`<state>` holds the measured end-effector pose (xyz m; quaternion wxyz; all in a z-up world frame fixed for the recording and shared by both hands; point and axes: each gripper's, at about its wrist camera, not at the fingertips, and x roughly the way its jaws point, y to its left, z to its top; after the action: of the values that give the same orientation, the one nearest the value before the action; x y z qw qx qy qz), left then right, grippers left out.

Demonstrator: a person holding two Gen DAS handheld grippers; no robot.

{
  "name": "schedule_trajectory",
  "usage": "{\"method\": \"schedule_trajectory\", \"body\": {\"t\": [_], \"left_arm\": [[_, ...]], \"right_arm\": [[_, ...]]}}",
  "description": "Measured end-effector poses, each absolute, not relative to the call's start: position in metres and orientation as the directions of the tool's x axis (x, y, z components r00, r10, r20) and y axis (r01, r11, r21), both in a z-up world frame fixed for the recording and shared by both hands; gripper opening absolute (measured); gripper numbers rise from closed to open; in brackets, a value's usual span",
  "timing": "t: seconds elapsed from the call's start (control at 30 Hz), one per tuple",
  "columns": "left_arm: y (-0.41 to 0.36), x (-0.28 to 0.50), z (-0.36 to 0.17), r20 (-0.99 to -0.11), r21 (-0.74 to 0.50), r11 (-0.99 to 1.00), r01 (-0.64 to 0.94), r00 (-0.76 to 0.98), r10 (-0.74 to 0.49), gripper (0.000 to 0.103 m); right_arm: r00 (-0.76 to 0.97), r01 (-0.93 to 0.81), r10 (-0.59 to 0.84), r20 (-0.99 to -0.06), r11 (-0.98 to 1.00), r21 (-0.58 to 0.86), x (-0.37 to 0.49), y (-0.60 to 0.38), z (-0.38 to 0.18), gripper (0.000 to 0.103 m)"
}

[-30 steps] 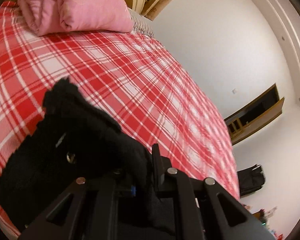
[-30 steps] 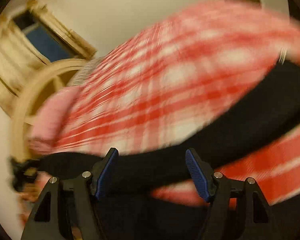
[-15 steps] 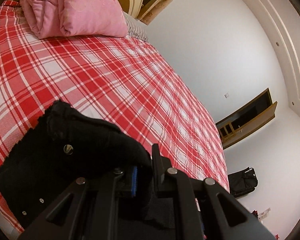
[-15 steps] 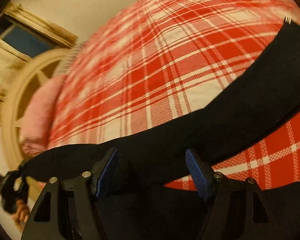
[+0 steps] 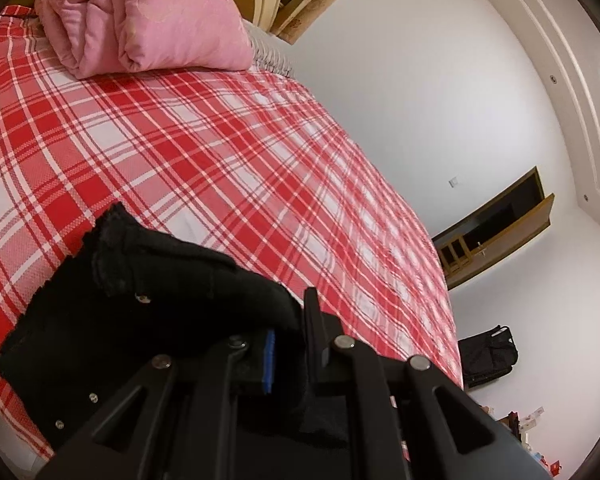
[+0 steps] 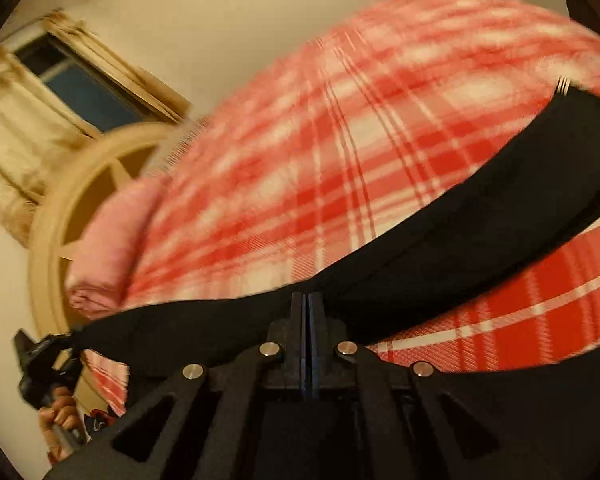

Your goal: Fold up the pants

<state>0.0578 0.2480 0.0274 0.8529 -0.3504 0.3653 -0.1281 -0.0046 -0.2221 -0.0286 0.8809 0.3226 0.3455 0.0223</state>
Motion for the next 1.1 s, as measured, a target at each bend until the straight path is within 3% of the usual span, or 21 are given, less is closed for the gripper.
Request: {"method": "schedule_trajectory", "body": {"t": [0.13,0.27,0.6,0.67,0.7,0.73,0.77,0.87,0.93,1.03,1.07,1.1], "left_arm": [[0.251,0.046,0.034,-0.525,-0.691,0.722,-0.035,0.711,-0.468,0.011],[0.253,0.040,0.032,-0.522,-0.697,0.716,-0.043,0.715,-0.465,0.011],[0.258,0.033,0.014,-0.550,-0.692,0.717,-0.078,0.700,-0.455,0.011],[0.258,0.033,0.012,-0.551,-0.694,0.715,-0.082,0.700,-0.454,0.011],[0.258,0.033,0.011,-0.552,-0.694,0.715,-0.084,0.700,-0.454,0.011],[0.257,0.033,0.011,-0.553,-0.693,0.716,-0.086,0.700,-0.452,0.011],[0.257,0.033,0.010,-0.554,-0.692,0.716,-0.087,0.700,-0.451,0.011],[0.257,0.032,0.012,-0.552,-0.693,0.717,-0.084,0.702,-0.451,0.011],[0.256,0.033,0.013,-0.555,-0.683,0.726,-0.081,0.704,-0.444,0.011],[0.254,0.034,0.010,-0.562,-0.677,0.732,-0.085,0.701,-0.439,0.011],[0.253,0.035,0.009,-0.567,-0.675,0.733,-0.088,0.698,-0.438,0.011],[0.253,0.036,0.006,-0.572,-0.674,0.733,-0.092,0.692,-0.439,0.011]], "right_arm": [[0.780,0.145,0.283,-0.558,0.786,0.601,-0.030,-0.223,-0.019,0.001],[0.759,0.169,0.293,-0.581,0.774,0.610,-0.046,-0.223,-0.033,0.001],[0.723,0.341,0.282,-0.631,0.649,0.680,-0.056,-0.251,-0.072,0.006],[0.708,0.360,0.252,-0.660,0.675,0.644,-0.044,-0.247,-0.073,0.025],[0.701,0.369,0.242,-0.671,0.682,0.632,-0.038,-0.246,-0.073,0.051],[0.701,0.374,0.234,-0.674,0.684,0.627,-0.034,-0.245,-0.074,0.070],[0.704,0.376,0.226,-0.673,0.686,0.623,-0.029,-0.242,-0.075,0.072],[0.667,0.399,0.226,-0.710,0.697,0.596,-0.012,-0.232,-0.083,0.072],[0.604,0.447,0.171,-0.778,0.736,0.508,0.000,-0.223,-0.090,0.072],[0.584,0.447,0.070,-0.809,0.804,0.393,0.008,-0.207,-0.086,0.069],[0.581,0.445,0.013,-0.813,0.832,0.332,0.009,-0.201,-0.085,0.054],[0.585,0.432,0.005,-0.811,0.844,0.317,0.009,-0.201,-0.087,0.017]]}}
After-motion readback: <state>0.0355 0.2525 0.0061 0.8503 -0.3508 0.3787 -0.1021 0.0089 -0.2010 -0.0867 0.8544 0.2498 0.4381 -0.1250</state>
